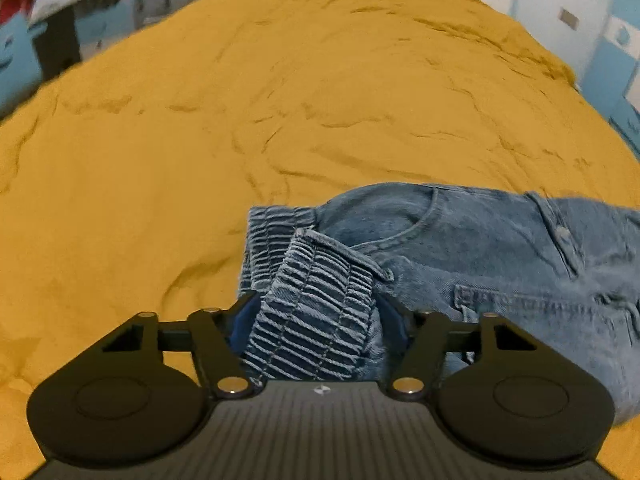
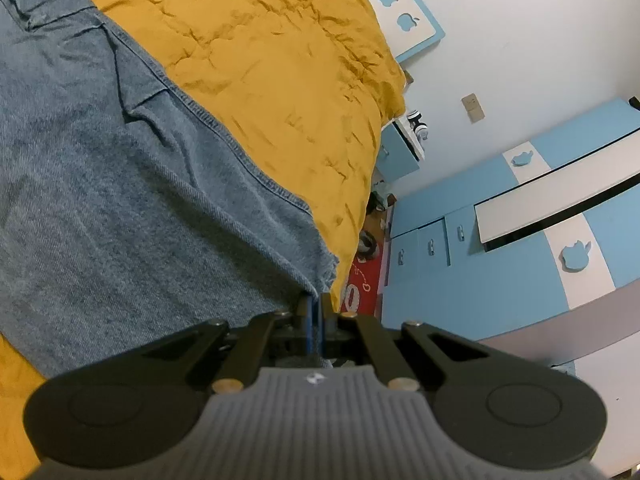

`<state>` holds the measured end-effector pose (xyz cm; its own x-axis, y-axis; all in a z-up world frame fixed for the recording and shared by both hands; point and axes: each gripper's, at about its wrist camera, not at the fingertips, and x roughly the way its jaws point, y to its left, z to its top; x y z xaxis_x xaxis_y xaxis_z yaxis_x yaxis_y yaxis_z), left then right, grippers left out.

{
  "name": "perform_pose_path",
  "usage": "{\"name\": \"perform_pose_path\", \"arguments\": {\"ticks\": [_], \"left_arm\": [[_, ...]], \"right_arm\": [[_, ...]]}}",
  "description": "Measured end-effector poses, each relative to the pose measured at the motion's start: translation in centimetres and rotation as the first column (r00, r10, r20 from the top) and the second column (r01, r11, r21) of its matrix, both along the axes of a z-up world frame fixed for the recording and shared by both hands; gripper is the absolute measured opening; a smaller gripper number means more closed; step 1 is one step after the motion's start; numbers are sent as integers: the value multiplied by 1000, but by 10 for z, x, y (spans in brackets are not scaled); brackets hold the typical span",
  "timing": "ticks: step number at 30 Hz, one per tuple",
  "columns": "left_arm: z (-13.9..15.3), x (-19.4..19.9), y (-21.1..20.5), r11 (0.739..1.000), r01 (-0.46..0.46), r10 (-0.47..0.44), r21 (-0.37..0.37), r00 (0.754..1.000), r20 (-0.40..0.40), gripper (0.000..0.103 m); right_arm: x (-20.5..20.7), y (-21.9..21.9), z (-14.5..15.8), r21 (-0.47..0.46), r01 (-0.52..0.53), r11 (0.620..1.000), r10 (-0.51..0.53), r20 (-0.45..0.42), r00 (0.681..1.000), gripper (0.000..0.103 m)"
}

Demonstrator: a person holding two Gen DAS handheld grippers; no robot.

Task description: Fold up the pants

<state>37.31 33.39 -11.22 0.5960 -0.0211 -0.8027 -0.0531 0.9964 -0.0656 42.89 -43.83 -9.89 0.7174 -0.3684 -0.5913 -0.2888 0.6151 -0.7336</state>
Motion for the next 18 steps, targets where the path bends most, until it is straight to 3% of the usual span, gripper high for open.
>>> {"name": "perform_pose_path", "arguments": {"ticks": [7,12,15,16,18], "left_arm": [[30,-22,-12,993,119,-118,-25,993,27,63],[53,-43,-21,964,261,-260,-52,965,22,56],[55,-43,-30,967,254,-254,-18,967,2,45],[54,-41,-33,977,213,-213,7,977,-3,32],[54,-38,-36,991,128,-128,25,992,9,26]], "right_arm": [[-8,1,4,-11,0,1000,0,-2,1000,0],[-21,0,5,-6,0,1000,0,-1,1000,0],[-28,0,5,-7,-2,1000,2,2,1000,0],[-29,0,5,-4,0,1000,0,3,1000,0],[-32,1,6,2,3,1000,-3,9,1000,0]]}}
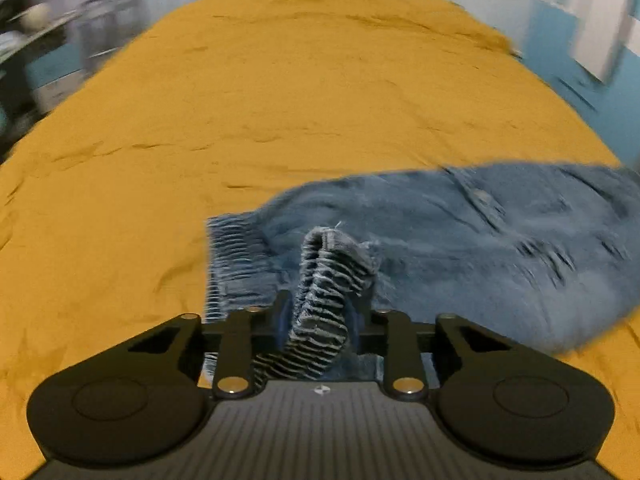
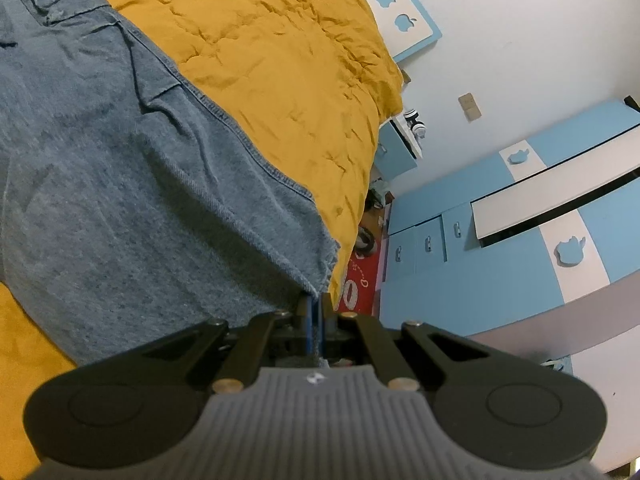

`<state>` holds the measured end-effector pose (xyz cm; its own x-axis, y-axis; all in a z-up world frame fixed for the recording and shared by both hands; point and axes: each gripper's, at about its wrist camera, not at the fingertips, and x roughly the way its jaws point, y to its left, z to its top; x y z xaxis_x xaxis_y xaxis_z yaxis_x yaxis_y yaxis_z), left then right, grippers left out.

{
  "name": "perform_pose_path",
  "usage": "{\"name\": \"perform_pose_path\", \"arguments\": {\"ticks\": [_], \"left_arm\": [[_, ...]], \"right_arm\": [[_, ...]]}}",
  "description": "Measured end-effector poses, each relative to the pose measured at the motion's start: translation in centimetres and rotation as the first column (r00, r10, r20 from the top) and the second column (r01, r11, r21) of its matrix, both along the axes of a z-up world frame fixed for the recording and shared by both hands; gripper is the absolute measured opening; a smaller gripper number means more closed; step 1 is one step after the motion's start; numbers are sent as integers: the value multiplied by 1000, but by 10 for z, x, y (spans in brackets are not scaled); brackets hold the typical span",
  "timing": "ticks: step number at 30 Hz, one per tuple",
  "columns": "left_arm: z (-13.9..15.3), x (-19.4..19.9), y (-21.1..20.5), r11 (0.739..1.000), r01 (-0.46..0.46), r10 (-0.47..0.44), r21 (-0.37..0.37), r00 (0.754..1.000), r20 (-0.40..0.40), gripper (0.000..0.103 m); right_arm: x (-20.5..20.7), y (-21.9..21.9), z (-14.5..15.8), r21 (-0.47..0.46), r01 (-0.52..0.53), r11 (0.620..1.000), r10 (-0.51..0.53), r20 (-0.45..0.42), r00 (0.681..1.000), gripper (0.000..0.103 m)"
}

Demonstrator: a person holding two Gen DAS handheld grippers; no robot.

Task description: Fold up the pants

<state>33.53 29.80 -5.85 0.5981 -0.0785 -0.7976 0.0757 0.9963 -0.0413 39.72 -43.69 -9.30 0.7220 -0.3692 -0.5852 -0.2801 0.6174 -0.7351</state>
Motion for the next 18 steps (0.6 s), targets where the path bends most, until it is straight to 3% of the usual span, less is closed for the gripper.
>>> {"name": "perform_pose_path", "arguments": {"ticks": [1,2,7,13,18], "left_arm": [[1,0,-2,1000,-29,29,1,999,16,17],[3,0,-5,997,-73,73,12,997,25,14],[14,-22,-14,970,-223,209,99,968,137,10],[25,-38,0,933,-353,329,66,913,241,9],[30,-27,10,897,-442,416,32,864,283,8]], "right_arm": [[-1,0,1,3,3,1000,-3,3,1000,0],[-3,1,2,6,5,1000,-5,8,1000,0],[-18,1,14,0,-3,1000,3,34,999,0],[-21,-5,46,20,8,1000,-11,134,991,0],[22,-7,66,50,54,997,-62,191,980,0]]}}
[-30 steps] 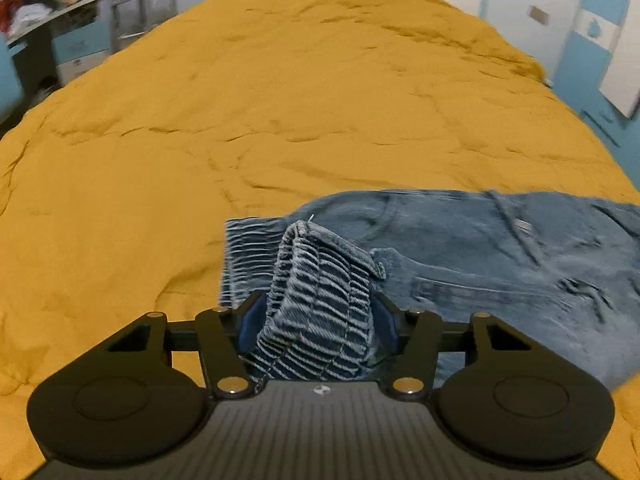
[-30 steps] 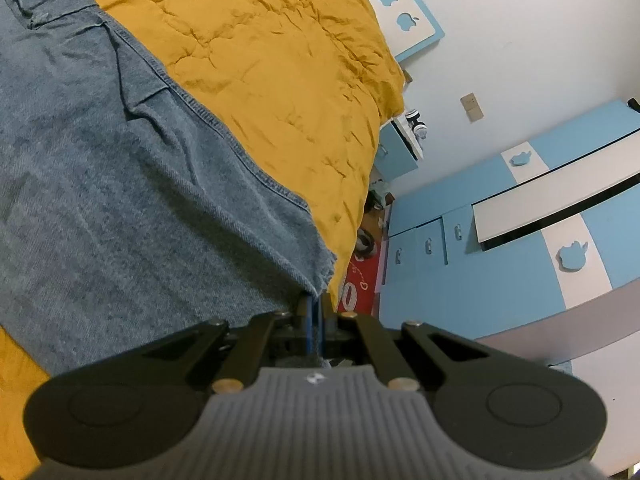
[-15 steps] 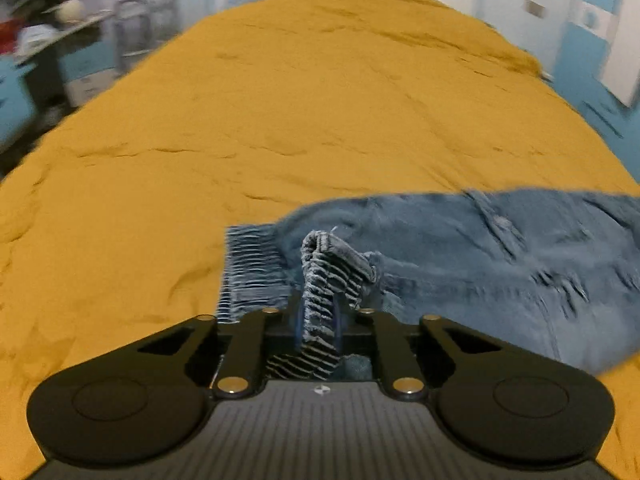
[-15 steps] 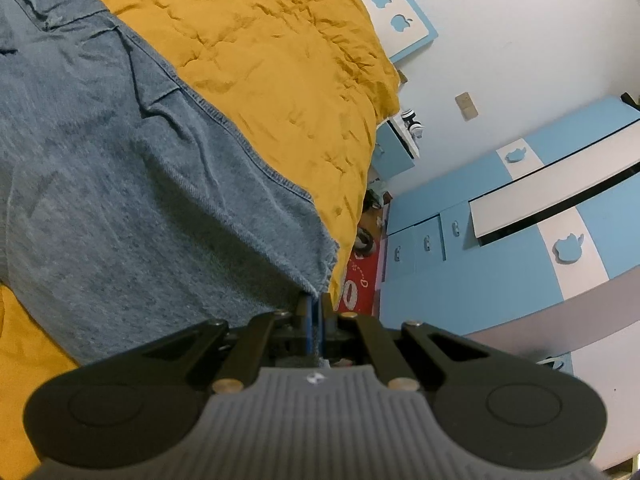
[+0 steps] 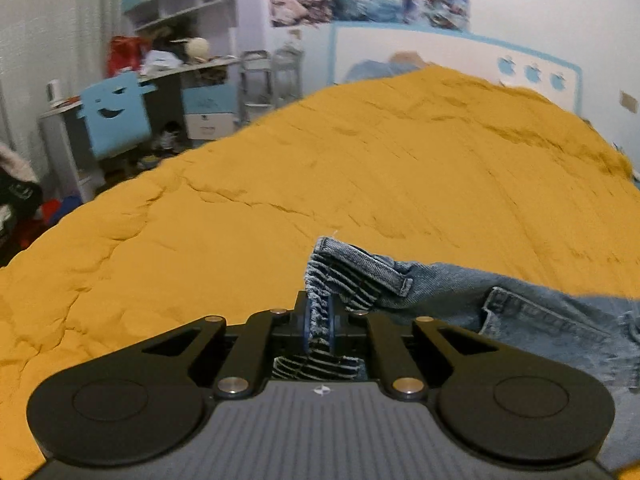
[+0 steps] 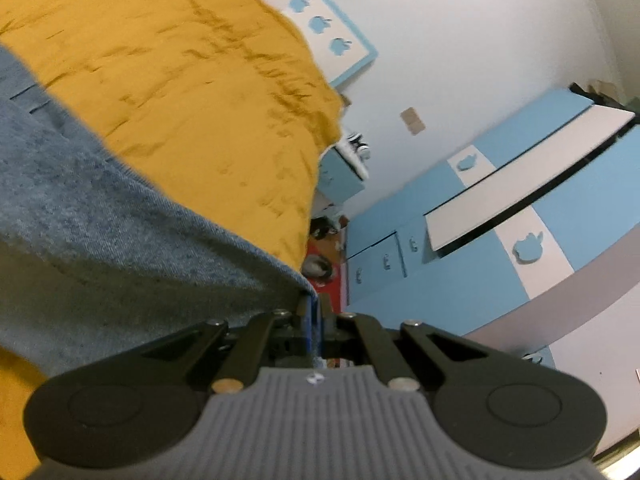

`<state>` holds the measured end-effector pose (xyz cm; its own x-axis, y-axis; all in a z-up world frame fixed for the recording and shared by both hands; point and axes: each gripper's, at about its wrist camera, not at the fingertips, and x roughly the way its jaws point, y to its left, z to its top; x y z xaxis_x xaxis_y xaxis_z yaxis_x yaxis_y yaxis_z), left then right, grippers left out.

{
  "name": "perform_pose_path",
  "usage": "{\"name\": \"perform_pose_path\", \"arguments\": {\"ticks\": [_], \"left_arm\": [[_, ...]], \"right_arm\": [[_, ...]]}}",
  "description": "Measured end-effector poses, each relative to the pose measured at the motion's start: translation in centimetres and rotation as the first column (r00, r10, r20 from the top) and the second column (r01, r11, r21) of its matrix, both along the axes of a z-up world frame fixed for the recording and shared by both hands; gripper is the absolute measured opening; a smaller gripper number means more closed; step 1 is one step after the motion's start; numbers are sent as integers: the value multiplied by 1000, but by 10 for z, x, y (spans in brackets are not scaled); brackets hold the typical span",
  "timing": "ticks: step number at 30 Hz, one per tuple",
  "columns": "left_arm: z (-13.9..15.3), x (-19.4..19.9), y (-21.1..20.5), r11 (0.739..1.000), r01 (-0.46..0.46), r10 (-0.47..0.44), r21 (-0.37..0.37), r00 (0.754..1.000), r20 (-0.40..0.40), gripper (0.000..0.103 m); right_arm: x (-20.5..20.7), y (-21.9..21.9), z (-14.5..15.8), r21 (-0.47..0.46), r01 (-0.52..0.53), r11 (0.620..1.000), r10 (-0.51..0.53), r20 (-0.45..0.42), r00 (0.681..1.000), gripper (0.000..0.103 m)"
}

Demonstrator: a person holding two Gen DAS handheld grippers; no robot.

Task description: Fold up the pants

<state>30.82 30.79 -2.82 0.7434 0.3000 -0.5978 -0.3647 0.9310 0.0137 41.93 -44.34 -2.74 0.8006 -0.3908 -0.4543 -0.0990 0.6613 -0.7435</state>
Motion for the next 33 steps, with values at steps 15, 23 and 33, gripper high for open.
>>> {"name": "perform_pose_path", "arguments": {"ticks": [15,23,33], "left_arm": [[-45,99,-8,990,-116,120,84,992,-47,8],[-71,105,-8,994,-71,80,86,991,-105,11],[-43,56,0,997,-53,50,-57,998,-46,58]], "right_arm": [[184,35,-77,33,105,994,-102,-74,992,0],[225,38,-135,8,122,992,-120,-133,984,0],[188,31,-111,207,142,968,-136,-43,990,52]]}}
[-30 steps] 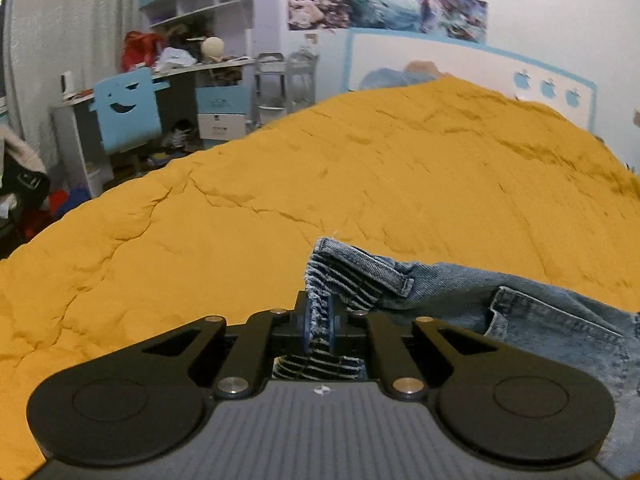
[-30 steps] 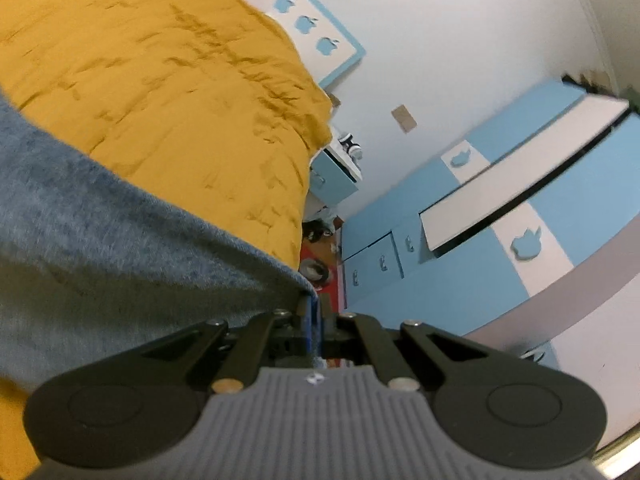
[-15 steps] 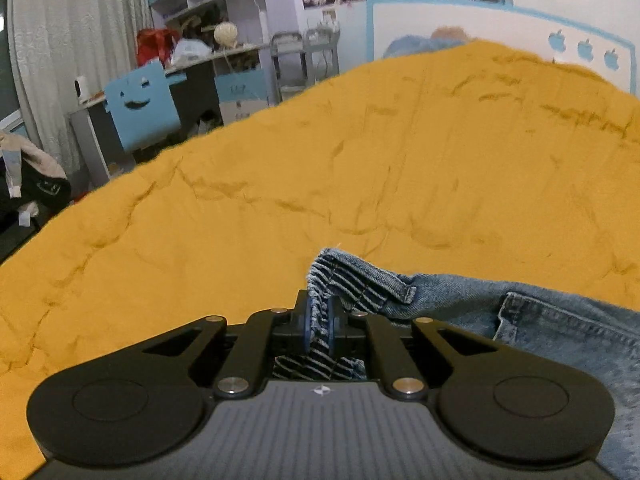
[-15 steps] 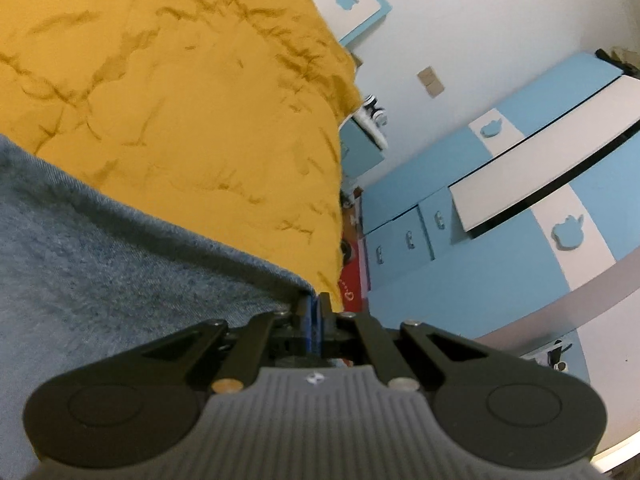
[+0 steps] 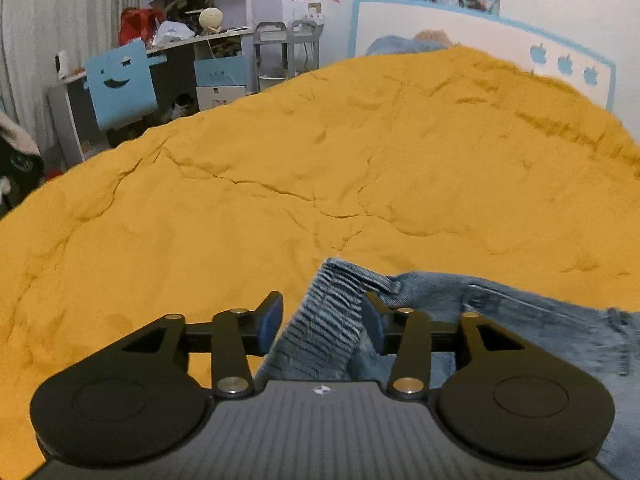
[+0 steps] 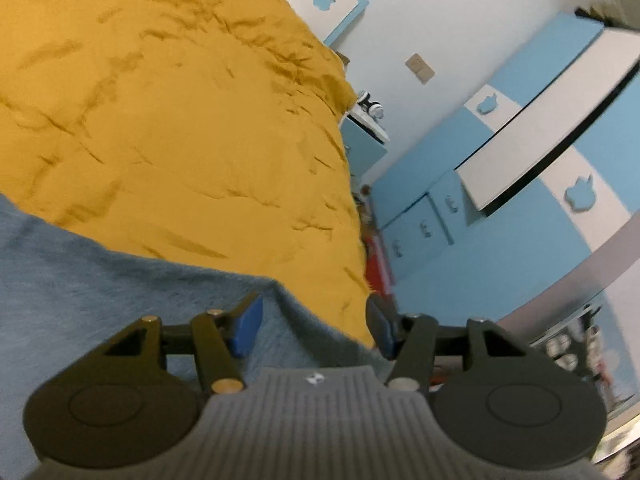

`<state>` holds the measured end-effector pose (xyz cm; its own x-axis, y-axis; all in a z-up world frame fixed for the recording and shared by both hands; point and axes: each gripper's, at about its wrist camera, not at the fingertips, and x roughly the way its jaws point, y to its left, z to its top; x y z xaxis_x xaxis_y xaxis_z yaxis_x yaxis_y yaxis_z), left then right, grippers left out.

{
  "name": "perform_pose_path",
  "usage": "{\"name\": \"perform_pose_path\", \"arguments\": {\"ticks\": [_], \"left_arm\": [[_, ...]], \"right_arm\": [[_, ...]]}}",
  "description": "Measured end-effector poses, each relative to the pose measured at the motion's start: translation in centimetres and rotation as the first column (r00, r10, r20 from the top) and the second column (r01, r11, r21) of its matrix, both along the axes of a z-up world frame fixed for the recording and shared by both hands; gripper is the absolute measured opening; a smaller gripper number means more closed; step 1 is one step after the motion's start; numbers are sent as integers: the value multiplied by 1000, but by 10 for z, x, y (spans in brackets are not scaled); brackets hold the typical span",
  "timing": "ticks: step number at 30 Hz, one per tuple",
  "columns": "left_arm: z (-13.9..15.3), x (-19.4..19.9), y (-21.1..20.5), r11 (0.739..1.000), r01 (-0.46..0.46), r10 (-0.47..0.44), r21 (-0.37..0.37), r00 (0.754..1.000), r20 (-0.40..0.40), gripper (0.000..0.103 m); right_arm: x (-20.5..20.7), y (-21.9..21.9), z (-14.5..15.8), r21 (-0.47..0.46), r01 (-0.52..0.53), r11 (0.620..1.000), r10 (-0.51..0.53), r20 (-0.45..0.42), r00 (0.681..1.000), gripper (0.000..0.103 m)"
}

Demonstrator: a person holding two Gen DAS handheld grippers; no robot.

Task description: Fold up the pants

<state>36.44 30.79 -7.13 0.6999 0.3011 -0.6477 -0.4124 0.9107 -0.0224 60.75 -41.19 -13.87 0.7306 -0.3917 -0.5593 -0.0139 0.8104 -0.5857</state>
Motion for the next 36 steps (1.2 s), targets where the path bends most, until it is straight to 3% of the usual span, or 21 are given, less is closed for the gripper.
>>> {"name": "perform_pose_path", "arguments": {"ticks": [4,7,10,13,15,17,18,23,24,26,28,29,32,36], "left_arm": [[6,-42,4,986,-12,16,-168,1000,21,61],[-4,-71,16,942,-79,93,-326,995,27,68],[-27,-92,31,865,-166,196,-474,981,13,71],[-52,-99,44,750,-196,263,-631,965,13,71],[-63,-95,46,691,-190,281,-698,959,17,71],[-71,-89,44,665,-196,290,-721,957,8,71],[-74,-85,42,664,-214,301,-717,954,-6,70],[-78,-73,40,659,-280,343,-698,938,-53,28],[-76,-74,39,661,-280,344,-696,938,-51,27],[-64,-68,34,705,-293,338,-646,939,-57,23],[-45,-65,25,762,-280,320,-585,947,-36,18],[-37,-66,22,774,-269,317,-573,948,-16,13],[-12,-65,16,812,-239,300,-532,954,28,13],[-20,-49,15,838,-267,280,-477,959,-46,12]], "right_arm": [[-51,-8,23,202,-2,979,-5,38,999,52],[-95,-22,30,392,42,919,-60,34,998,52],[-141,-37,27,546,88,833,-115,14,993,52],[-180,-56,21,659,126,742,-170,3,985,52],[-200,-73,20,720,156,676,-226,2,974,52],[-218,-96,20,782,185,595,-294,-2,956,52],[-229,-109,19,816,199,542,-342,-2,940,52],[-252,-167,4,933,219,284,-511,-46,859,51],[-252,-176,-3,948,213,236,-530,-58,846,51],[-245,-186,-12,962,204,179,-549,-75,833,43],[-233,-195,-21,968,202,149,-554,-87,828,40],[-226,-198,-27,969,207,136,-566,-96,819,38],[-211,-216,-42,976,208,67,-604,-126,787,37],[-187,-238,-65,969,248,-4,-625,-196,756,36]]}}
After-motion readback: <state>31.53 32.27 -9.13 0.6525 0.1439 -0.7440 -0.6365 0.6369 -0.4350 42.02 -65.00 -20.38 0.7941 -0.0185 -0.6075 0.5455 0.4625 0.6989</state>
